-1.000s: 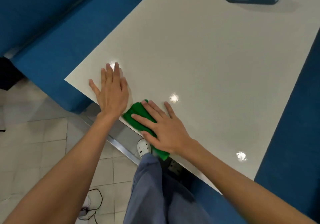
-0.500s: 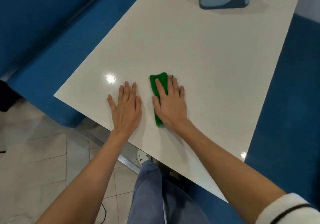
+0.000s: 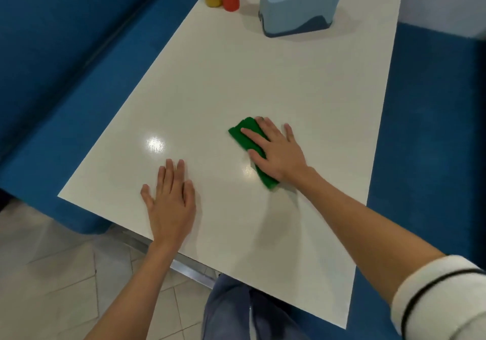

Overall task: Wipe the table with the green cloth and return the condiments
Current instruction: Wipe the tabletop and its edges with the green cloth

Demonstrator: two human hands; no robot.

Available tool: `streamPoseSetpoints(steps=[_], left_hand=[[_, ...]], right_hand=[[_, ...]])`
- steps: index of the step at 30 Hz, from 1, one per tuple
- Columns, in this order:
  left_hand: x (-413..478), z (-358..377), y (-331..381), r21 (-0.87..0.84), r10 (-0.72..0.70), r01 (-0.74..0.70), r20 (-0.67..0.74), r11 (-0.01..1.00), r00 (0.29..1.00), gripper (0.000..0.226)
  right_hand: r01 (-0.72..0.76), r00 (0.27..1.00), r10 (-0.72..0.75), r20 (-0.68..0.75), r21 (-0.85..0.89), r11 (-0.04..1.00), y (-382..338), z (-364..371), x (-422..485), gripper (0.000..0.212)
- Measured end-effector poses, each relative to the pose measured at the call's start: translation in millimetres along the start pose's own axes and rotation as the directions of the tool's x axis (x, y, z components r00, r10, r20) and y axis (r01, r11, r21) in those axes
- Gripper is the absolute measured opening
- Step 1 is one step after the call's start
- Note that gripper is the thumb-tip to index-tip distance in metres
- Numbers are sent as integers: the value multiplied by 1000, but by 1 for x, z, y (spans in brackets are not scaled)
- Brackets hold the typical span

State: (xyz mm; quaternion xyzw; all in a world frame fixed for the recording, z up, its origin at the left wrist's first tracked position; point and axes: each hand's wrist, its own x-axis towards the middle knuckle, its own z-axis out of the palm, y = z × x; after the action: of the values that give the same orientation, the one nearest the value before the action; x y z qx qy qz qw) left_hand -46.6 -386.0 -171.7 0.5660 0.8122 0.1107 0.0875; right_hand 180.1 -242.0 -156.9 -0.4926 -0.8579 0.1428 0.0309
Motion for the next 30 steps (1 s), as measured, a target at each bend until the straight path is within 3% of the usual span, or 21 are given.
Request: streamPoseSetpoints(steps=[2, 5, 7, 9, 11, 13, 16, 20, 22, 24, 26, 27, 30], left_hand=[[3, -2, 3, -27, -13, 13, -21, 1000, 1000, 52], [13, -13, 30, -214, -125, 106, -76, 971, 989, 47], [21, -21, 65, -346, -79, 30, -128, 938, 989, 47], [35, -22, 107, -375, 37, -87, -138, 923, 990, 50], [54, -10, 150, -298, 105, -115, -48, 948, 993, 54], [68, 8, 182, -186, 58, -43, 77, 982, 995, 59], [77, 38, 207, 47, 41, -45, 88, 998, 995, 63], [76, 55, 220, 102, 266, -272, 72, 957, 961, 60], [61, 55, 219, 31, 436, -441, 102, 897, 894, 59], [37, 49, 200, -36, 618, -624, 189, 781, 763, 56], [21, 34, 166, -52, 716, -734, 277, 678, 641, 55], [21, 27, 147, -37, 724, -751, 300, 659, 620, 55], [49, 10, 107, 49, 626, -668, 303, 743, 719, 57]], right_hand=[[-97, 995, 97, -15, 26, 995, -11, 1, 8, 54], [-88, 995, 76, 70, 185, 979, -21, -4, 0, 54], [-69, 996, 47, 73, 351, 934, -12, -17, -8, 51], [-100, 992, 125, -29, 427, 899, 8, -30, -13, 49], [-181, 957, 258, -135, 417, 891, 37, -41, -19, 48], [-269, 918, 352, -183, 365, 891, 67, -50, -25, 48], [-406, 871, 462, -167, 286, 868, 107, -55, -40, 49], [-436, 880, 465, -91, 232, 870, 135, -48, -55, 51], [-434, 888, 454, -71, 199, 879, 137, -38, -57, 51], [-430, 887, 447, -119, 140, 892, 137, -27, -58, 52], [-430, 883, 443, -157, 112, 896, 139, -22, -56, 52], [-432, 880, 444, -167, 104, 896, 140, -21, -56, 52], [-438, 875, 446, -188, 80, 895, 140, -19, -54, 52]])
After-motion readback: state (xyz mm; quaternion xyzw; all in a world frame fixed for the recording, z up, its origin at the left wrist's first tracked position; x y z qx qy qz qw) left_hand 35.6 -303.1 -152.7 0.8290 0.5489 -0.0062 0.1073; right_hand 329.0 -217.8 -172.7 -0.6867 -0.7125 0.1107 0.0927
